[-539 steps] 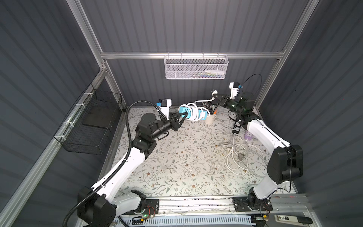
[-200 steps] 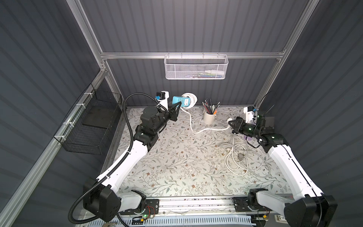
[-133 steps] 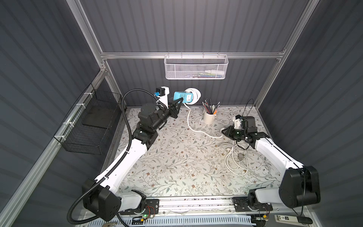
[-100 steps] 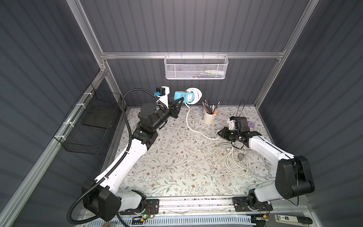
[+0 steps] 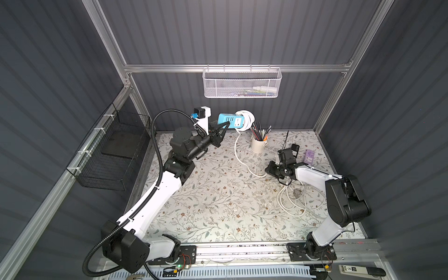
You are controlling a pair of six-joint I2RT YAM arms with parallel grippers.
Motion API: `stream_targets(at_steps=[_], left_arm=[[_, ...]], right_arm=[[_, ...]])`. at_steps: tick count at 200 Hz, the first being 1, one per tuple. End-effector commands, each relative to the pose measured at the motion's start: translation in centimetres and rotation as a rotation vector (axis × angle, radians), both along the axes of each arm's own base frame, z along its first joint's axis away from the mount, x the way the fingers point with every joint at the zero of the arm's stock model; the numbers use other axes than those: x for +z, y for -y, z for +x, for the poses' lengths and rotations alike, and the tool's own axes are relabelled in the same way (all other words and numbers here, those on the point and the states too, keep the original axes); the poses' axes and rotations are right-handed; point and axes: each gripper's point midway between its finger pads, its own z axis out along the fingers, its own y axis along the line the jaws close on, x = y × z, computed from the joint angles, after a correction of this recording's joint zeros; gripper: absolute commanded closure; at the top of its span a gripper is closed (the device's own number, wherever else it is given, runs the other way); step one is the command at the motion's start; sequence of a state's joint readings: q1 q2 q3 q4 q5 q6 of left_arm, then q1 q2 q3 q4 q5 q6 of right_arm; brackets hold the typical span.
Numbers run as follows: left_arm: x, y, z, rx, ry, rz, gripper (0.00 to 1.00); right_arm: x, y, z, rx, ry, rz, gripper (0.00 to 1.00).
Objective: Unwrap the cord wrapped around the power strip
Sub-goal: Unwrap the power cord from the power strip.
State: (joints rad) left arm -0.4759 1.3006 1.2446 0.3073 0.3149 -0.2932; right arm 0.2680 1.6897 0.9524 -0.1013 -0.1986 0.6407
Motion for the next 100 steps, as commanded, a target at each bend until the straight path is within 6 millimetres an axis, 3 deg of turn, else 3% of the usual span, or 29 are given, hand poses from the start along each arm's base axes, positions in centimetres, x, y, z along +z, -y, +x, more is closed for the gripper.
stream_targets(at_steps=[1,19,36,69,80,100], left_arm=[[5.0,-0.2,-1.9,-0.051,0.129,-0.077,1.0],[4.7,0.0,-1.8,-0.062,0.115,-0.087,1.0],[4.5,0.3,-1.7,-0.077,0.108,-0.087,1.0],[4.6,0.8,-1.5,-0.098,0.094,-0.086,1.0],[4.6,0.9,-1.4,-0.104,0.083,-0.082,1.0],[4.6,1.2,-1.4,-0.116,0.071,-0.08,1.0]], right_arm=[[-0.7,-0.1,0.0,-0.023,0.002,0.033,0.63],[0.5,-0.5,-0.1,-0.005,0.053,0.059,0.46],[3.2,-1.1,0.1,0.039,0.15,0.083,0.33],[10.9,-2.5,0.5,0.14,0.415,0.156,0.1],[13.4,-3.9,0.2,0.214,0.494,0.215,0.02],[16.8,-4.9,1.2,0.266,0.634,0.265,0.01]])
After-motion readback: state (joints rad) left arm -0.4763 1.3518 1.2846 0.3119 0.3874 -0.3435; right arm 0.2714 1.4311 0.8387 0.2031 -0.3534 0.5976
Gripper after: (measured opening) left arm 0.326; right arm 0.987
